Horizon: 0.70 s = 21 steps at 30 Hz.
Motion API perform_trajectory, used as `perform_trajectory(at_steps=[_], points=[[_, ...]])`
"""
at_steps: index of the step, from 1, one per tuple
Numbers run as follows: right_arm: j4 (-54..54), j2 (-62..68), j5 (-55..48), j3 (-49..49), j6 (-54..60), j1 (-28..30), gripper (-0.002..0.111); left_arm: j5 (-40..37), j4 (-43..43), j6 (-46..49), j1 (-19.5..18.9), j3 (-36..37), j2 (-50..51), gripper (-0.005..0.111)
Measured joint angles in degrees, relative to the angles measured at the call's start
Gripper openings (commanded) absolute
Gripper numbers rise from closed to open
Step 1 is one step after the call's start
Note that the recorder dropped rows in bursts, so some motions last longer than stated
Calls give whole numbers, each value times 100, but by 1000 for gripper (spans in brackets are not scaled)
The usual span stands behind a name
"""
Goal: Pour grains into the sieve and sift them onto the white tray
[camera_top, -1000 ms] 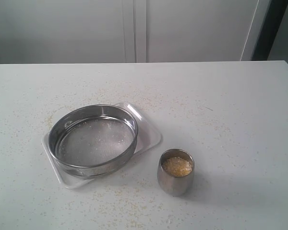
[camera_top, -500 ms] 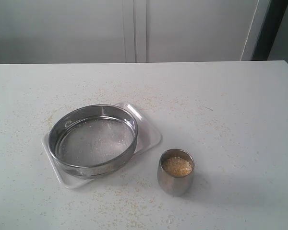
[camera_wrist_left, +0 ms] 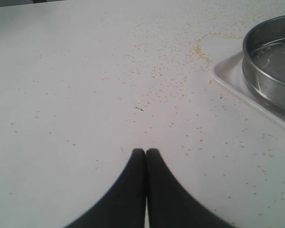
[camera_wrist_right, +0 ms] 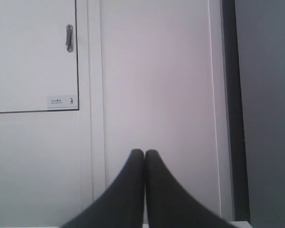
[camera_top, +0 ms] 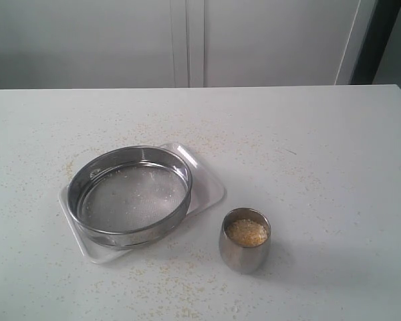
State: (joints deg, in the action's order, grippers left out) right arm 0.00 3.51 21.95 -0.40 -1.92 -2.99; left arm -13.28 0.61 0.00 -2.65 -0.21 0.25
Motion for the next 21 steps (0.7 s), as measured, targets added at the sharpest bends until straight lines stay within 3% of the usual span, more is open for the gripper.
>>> perform_trajectory(at_steps=[21], points=[[0, 755, 33, 0, 0, 0, 0, 0, 0, 0, 0, 0, 0, 0]])
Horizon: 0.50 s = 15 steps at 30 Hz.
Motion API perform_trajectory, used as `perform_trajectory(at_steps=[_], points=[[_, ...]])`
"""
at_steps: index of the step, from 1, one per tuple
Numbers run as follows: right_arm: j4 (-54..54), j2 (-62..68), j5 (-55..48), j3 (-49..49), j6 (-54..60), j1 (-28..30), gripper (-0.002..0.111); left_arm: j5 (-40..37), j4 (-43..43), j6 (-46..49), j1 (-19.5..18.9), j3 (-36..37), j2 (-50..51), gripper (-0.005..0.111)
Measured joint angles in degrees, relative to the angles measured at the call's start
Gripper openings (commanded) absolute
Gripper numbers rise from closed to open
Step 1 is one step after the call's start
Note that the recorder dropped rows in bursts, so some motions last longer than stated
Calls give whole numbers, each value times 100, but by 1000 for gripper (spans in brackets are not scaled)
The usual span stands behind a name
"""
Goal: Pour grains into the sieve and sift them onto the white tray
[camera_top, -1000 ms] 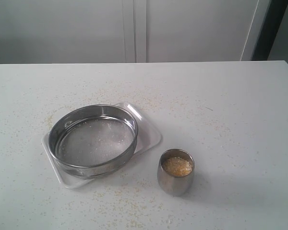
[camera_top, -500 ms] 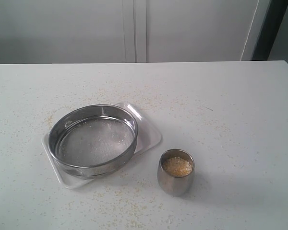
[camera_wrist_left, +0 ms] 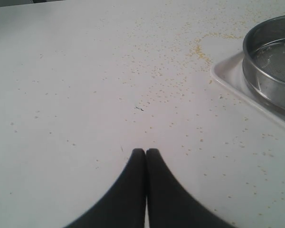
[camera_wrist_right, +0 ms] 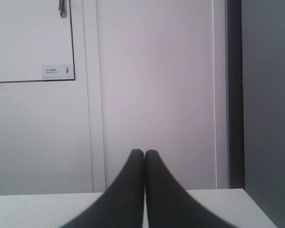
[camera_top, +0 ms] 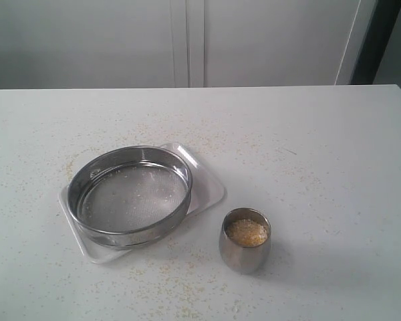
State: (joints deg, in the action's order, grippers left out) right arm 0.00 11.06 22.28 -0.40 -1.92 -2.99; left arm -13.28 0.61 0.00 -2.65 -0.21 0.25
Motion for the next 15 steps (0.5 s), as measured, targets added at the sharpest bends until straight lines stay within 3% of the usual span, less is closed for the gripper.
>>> perform_trajectory(at_steps=[15], points=[[0, 2236, 1442, 0, 279, 0, 0, 0, 0, 0, 0, 0, 0, 0]])
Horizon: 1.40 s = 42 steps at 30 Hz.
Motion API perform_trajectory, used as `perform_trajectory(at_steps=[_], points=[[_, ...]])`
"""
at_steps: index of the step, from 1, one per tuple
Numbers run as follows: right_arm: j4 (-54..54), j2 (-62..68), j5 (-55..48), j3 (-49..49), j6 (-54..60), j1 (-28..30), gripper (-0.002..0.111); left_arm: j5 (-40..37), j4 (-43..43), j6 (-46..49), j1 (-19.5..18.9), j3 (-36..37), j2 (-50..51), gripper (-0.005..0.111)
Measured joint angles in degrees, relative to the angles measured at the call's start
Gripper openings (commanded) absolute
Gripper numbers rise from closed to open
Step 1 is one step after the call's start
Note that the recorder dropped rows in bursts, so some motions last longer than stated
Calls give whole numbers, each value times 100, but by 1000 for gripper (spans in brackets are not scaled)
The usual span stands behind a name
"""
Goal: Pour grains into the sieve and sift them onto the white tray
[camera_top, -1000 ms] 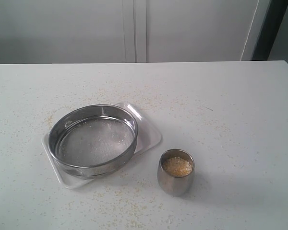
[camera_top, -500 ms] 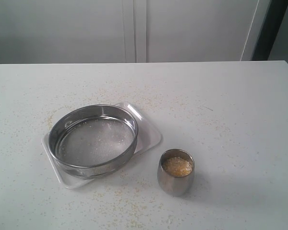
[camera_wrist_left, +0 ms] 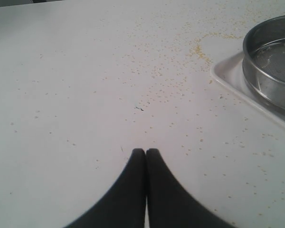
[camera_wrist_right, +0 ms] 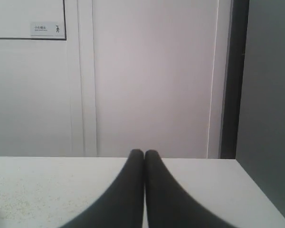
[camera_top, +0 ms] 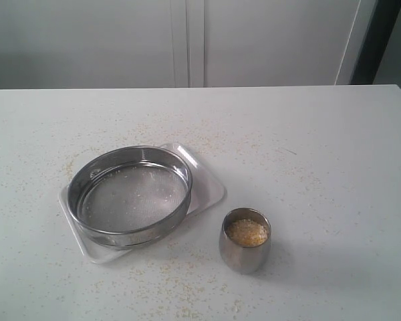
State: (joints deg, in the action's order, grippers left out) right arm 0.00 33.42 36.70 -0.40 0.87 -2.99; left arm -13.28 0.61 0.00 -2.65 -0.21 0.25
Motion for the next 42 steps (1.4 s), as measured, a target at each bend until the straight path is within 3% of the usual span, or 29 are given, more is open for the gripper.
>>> perform_trajectory(at_steps=[24, 42], points=[[2135, 3903, 1790, -10, -460, 0, 0, 0, 0, 0, 0, 0, 0, 0], [3250, 5365, 2378, -33, -464, 0, 0, 0, 0, 0, 0, 0, 0, 0]])
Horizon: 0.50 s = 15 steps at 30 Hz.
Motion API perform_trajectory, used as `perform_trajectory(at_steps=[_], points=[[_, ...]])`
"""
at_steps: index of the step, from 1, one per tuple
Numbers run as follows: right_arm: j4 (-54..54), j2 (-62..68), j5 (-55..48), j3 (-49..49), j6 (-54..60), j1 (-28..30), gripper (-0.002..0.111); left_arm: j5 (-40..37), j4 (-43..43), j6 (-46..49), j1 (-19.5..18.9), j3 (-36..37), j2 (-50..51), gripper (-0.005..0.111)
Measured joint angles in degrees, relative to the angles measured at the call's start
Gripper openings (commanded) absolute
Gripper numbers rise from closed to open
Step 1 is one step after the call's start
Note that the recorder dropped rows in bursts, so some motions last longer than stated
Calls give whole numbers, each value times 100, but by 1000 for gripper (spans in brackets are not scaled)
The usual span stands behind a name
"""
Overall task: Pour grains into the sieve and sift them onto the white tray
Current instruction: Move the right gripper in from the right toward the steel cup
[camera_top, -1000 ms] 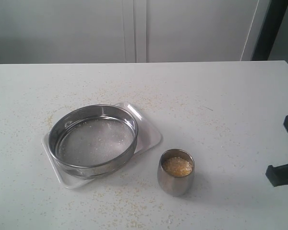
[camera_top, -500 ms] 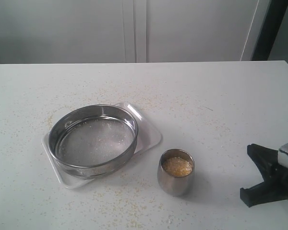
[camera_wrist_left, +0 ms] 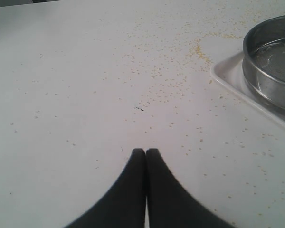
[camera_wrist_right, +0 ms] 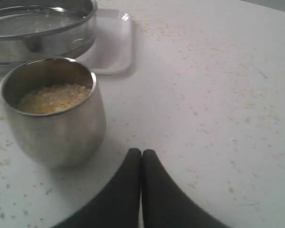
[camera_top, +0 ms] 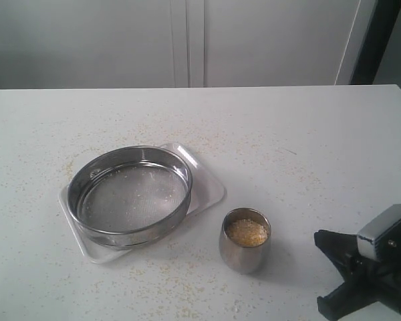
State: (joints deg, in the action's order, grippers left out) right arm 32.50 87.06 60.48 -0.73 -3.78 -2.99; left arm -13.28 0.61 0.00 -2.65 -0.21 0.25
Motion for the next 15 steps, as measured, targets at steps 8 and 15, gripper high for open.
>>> perform_trajectory(at_steps=[8, 15], points=[[898, 614, 227, -190, -206, 0, 0, 0, 0, 0, 0, 0, 0, 0], [1098, 949, 475, -301, -267, 0, 51, 0, 0, 0, 0, 0, 0, 0]])
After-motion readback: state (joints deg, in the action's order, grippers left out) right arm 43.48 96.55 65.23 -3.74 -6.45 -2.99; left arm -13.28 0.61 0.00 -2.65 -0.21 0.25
